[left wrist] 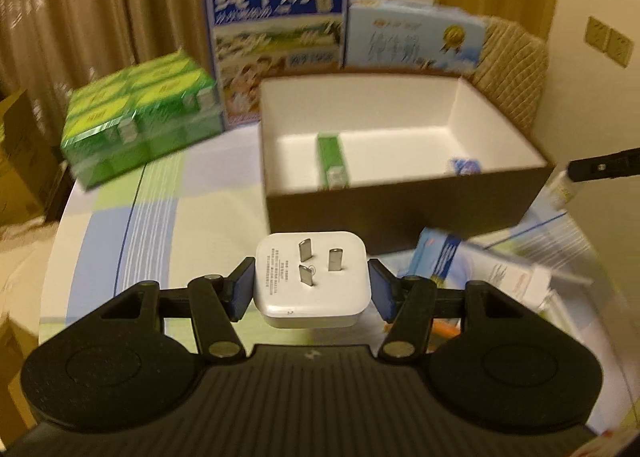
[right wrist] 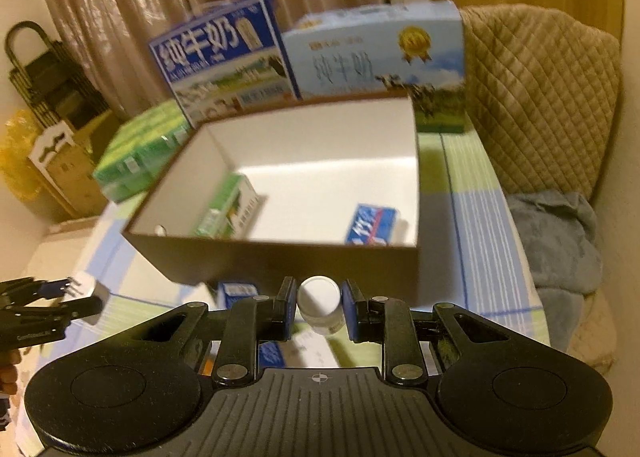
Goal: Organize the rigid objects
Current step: 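Carry white plug adapter and white bottle over the brown box with both tools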
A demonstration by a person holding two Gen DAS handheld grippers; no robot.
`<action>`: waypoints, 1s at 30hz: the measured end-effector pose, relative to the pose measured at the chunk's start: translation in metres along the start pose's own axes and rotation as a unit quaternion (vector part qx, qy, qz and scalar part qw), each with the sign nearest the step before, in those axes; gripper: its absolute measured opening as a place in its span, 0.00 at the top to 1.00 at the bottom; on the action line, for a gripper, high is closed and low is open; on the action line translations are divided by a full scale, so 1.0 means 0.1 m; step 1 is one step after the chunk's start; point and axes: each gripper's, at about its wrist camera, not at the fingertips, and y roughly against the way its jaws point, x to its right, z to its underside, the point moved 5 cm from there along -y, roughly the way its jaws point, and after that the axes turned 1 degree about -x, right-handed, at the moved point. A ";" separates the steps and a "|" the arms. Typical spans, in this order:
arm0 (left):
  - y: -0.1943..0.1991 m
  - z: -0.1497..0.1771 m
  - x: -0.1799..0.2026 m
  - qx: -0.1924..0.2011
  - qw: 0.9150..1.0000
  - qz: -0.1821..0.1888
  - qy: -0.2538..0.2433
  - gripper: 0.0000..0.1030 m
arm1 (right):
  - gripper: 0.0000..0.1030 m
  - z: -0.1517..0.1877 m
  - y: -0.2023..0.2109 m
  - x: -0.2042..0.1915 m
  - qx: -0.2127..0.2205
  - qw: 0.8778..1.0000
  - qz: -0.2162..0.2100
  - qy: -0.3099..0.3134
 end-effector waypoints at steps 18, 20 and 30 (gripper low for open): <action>-0.63 -0.91 0.53 0.016 0.997 0.068 -0.045 0.46 | 0.80 -0.77 -0.25 -0.22 0.034 0.999 -0.031 0.019; -0.72 -0.95 0.56 0.010 0.996 0.072 -0.043 0.46 | 0.80 -0.81 -0.33 -0.20 0.030 0.999 -0.031 0.018; -1.29 -1.02 0.70 -0.040 0.994 0.089 -0.050 0.46 | 0.80 -0.84 -0.84 -0.04 -0.018 0.999 -0.025 -0.010</action>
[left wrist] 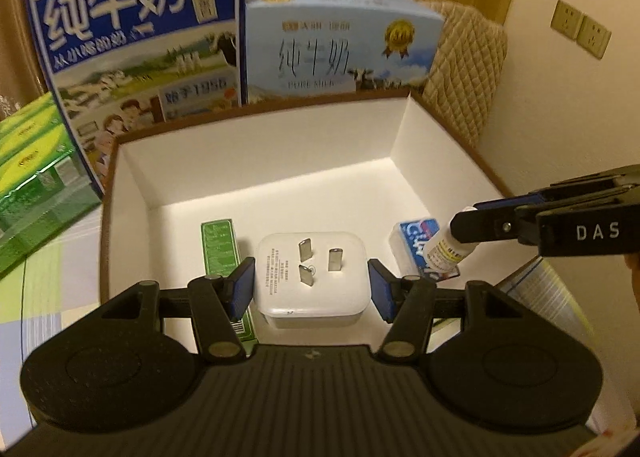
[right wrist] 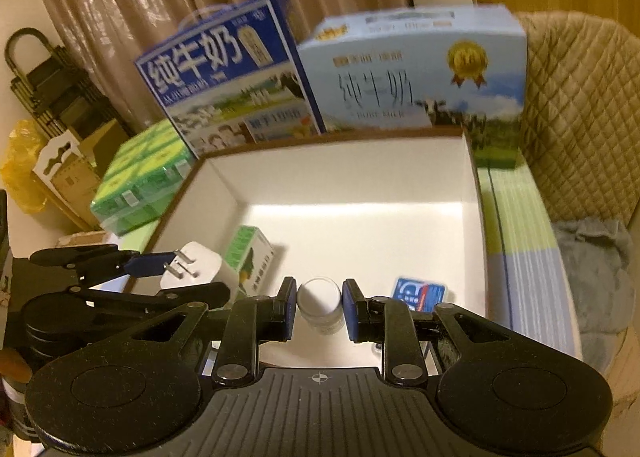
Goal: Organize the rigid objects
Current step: 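Carry white plug adapter and white bottle over the brown box with both tools, then open left tool releasing plug into box while right tool releases white bottle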
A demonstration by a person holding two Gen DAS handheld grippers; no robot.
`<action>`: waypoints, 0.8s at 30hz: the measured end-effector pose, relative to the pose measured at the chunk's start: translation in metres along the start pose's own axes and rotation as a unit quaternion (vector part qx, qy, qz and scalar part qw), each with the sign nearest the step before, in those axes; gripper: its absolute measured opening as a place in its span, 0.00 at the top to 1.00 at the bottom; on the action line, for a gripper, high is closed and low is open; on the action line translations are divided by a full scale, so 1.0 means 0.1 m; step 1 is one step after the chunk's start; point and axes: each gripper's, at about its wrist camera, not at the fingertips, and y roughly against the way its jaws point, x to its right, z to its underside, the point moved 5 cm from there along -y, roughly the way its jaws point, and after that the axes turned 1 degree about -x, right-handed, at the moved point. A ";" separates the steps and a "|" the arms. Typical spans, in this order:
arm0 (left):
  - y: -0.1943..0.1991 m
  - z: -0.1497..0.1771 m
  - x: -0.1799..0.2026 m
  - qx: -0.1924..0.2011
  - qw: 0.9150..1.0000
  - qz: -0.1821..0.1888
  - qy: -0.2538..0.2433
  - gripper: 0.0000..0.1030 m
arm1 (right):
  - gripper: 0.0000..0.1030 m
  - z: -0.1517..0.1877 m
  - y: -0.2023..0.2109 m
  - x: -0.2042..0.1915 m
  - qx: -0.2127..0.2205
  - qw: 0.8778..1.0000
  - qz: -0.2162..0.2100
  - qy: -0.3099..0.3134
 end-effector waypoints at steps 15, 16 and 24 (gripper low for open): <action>-0.45 0.03 -0.07 -0.049 0.999 0.000 -0.003 0.47 | 0.80 0.07 -0.42 0.19 -0.041 0.999 0.015 -0.023; -0.46 0.03 -0.07 -0.049 0.999 0.002 -0.004 0.46 | 0.80 0.07 -0.43 0.20 -0.041 0.999 0.014 -0.023; -0.45 -0.01 -0.09 -0.045 0.999 0.006 -0.005 0.47 | 0.79 0.06 -0.48 0.20 -0.045 0.999 0.013 -0.024</action>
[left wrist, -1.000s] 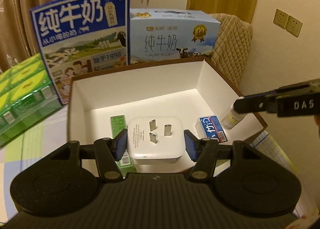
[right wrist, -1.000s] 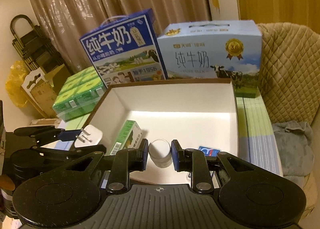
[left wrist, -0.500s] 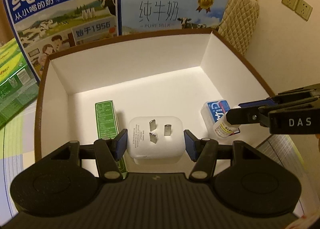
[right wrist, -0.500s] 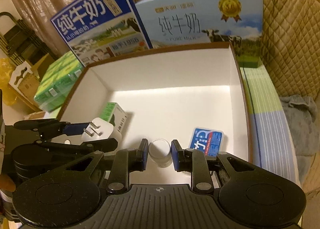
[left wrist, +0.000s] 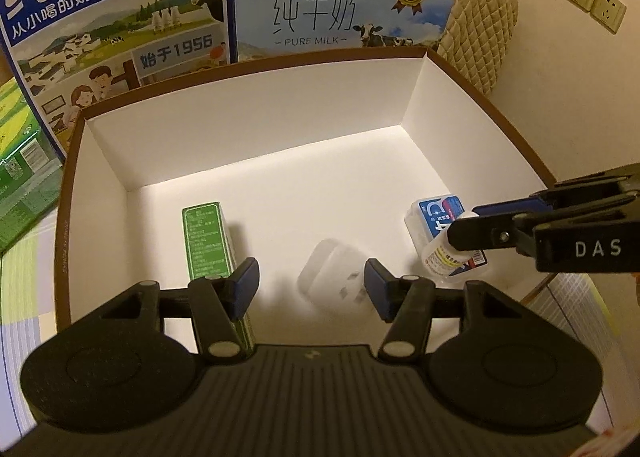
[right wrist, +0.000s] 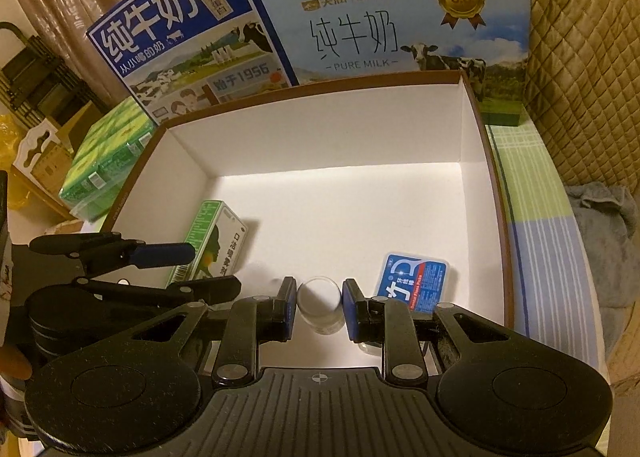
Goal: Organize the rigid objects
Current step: 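Open left tool releasing plug into box while right tool releases white bottle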
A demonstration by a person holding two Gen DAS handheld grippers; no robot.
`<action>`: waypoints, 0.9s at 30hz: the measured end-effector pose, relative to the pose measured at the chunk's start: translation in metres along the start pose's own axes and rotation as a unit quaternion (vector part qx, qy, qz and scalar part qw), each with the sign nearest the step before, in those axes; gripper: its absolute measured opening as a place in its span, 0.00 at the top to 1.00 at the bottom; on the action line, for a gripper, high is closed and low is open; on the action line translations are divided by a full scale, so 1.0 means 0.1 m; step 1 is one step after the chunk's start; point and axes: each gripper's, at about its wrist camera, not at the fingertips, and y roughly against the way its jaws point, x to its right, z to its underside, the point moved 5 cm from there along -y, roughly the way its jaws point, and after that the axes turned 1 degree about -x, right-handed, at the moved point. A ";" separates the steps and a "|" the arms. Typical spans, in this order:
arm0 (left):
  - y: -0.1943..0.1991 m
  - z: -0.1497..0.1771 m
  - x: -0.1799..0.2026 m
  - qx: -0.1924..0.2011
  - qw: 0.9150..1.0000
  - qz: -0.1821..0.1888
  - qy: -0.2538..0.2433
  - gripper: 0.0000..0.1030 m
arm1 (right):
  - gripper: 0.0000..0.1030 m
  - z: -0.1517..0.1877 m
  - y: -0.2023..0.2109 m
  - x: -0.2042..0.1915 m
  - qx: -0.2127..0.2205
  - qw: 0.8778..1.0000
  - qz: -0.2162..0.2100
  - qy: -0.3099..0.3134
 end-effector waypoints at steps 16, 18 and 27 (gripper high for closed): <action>0.24 0.04 -0.15 0.010 0.999 -0.034 0.004 0.40 | 0.46 -0.05 0.15 -0.06 0.032 0.999 0.010 0.009; 0.28 0.06 -0.17 0.012 0.999 -0.036 0.005 0.40 | 0.45 -0.05 0.17 -0.05 0.031 0.999 0.013 0.006; 0.51 0.17 -0.22 0.022 0.999 -0.037 0.025 0.40 | 0.45 0.03 0.33 0.01 0.034 0.999 0.010 0.004</action>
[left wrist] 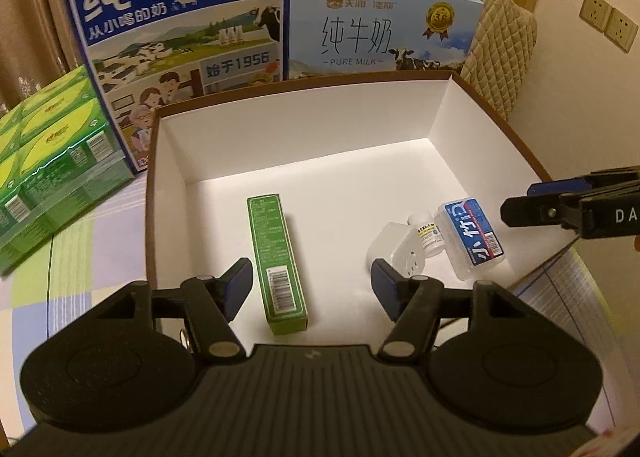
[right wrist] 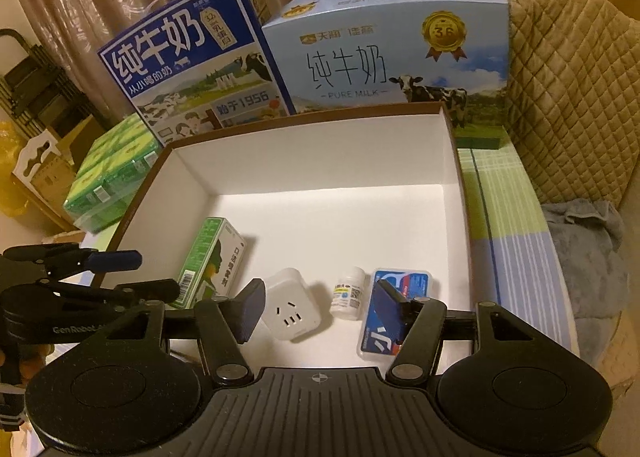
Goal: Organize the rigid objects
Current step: 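Open left tool releasing plug into box while right tool releases white bottle, then withdraw both tools from the brown box toward the remaining items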
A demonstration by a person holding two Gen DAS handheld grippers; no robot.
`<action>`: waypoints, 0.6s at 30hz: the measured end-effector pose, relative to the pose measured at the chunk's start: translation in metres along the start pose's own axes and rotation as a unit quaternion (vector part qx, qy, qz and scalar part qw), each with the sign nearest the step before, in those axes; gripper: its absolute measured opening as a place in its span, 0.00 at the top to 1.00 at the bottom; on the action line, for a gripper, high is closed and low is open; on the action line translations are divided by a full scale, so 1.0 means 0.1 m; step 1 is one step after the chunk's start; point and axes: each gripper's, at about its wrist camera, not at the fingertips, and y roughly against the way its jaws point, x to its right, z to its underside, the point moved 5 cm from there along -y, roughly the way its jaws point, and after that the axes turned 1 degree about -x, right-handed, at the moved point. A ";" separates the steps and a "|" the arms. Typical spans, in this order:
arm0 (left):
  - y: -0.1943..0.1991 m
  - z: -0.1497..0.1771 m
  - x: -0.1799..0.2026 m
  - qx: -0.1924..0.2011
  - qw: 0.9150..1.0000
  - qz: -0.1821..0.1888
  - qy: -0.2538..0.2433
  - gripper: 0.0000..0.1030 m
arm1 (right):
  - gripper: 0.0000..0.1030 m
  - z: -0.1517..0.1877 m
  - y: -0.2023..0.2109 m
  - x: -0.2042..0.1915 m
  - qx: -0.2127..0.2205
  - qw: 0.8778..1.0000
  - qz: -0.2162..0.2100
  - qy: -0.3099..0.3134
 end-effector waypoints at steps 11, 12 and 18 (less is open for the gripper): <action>0.46 0.20 -0.05 0.026 0.999 0.001 0.024 0.40 | 0.45 0.16 0.41 0.00 0.025 1.000 -0.010 0.001; 0.51 0.23 -0.07 0.028 0.999 0.001 0.028 0.40 | 0.45 0.19 0.45 0.00 0.028 1.000 -0.010 0.001; 0.72 0.47 -0.13 0.029 0.998 -0.008 0.051 0.40 | 0.45 0.36 0.69 0.02 0.040 0.999 -0.012 -0.005</action>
